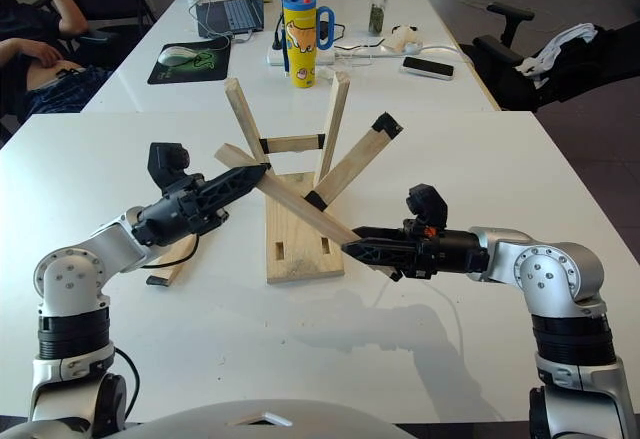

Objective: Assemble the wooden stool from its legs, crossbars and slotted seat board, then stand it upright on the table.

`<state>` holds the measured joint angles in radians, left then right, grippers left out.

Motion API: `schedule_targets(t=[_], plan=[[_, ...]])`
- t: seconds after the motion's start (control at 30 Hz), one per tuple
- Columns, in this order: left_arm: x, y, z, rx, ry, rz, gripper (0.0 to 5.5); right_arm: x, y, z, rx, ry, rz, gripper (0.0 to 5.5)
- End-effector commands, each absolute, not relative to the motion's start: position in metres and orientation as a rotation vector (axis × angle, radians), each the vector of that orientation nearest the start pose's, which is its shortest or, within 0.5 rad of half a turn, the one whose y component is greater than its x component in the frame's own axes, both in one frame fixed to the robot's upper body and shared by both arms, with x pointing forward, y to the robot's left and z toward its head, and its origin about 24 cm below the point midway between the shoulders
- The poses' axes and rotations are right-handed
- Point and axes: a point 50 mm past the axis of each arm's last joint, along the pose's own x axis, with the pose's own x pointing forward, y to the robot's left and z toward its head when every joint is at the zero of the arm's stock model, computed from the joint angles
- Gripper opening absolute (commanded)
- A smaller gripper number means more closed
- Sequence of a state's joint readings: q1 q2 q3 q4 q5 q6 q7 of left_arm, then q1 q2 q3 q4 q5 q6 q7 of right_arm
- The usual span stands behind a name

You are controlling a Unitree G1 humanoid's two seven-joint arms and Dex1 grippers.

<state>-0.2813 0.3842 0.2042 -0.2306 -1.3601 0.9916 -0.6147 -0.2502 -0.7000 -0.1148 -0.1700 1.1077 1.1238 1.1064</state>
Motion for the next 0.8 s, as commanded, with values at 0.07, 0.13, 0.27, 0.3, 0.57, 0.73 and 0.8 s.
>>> schedule_targets(t=[0.07, 0.13, 0.27, 0.3, 0.57, 0.73, 0.8], plan=[[0.247, 0.162, 0.150, -0.810, 0.180, -1.206, 2.03, 0.229, -0.195, 0.133, 0.568, 0.522, 1.371, 3.30], [0.248, 0.171, 0.148, -0.799, 0.177, -1.175, 2.03, 0.230, -0.198, 0.130, 0.557, 0.522, 1.353, 3.58], [0.253, 0.198, 0.156, -0.744, 0.147, -1.110, 2.03, 0.232, -0.199, 0.121, 0.439, 0.511, 1.306, 4.11], [0.253, 0.208, 0.160, -0.722, 0.142, -1.093, 2.03, 0.233, -0.197, 0.115, 0.365, 0.505, 1.291, 4.11], [0.267, 0.246, 0.176, -0.645, 0.088, -1.022, 2.03, 0.235, -0.165, 0.064, -0.379, 0.435, 1.288, 4.11], [0.267, 0.242, 0.177, -0.622, 0.085, -1.051, 2.03, 0.247, -0.158, 0.040, -0.648, 0.333, 1.191, 4.11], [0.267, 0.241, 0.176, -0.609, 0.083, -1.051, 2.03, 0.254, -0.161, 0.039, -0.674, 0.305, 1.138, 4.11]])
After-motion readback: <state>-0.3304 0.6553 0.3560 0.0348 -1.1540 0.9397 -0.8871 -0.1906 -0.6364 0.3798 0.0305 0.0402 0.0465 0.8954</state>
